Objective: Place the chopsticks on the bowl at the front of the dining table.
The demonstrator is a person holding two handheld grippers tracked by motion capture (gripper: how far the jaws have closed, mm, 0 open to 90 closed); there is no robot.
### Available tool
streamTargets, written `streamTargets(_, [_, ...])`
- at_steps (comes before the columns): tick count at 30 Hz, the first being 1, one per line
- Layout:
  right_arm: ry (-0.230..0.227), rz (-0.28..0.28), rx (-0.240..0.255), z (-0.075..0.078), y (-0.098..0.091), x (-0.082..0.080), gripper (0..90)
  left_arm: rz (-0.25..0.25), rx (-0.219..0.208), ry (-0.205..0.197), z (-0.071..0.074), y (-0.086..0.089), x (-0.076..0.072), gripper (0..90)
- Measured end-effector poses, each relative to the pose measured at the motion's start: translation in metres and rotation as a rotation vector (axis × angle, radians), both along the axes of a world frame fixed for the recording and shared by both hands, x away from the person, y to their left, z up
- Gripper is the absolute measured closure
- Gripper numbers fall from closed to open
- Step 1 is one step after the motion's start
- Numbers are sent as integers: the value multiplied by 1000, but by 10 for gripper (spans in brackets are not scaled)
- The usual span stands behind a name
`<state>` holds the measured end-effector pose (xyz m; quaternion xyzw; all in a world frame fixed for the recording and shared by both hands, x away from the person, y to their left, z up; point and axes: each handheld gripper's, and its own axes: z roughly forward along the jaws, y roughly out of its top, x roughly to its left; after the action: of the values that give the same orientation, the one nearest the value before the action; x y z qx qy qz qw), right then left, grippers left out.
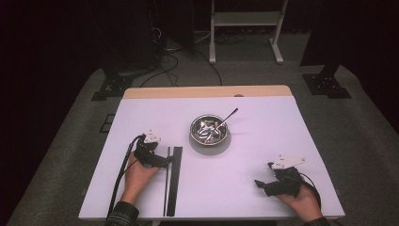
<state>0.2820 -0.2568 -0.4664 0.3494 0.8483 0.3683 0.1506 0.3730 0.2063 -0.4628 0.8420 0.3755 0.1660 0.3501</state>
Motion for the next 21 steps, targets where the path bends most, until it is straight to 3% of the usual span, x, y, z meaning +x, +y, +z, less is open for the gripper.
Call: streamTargets(21, [0,0,1,0,0,0,126,-11,-3,-4,-1,-2,-31,0])
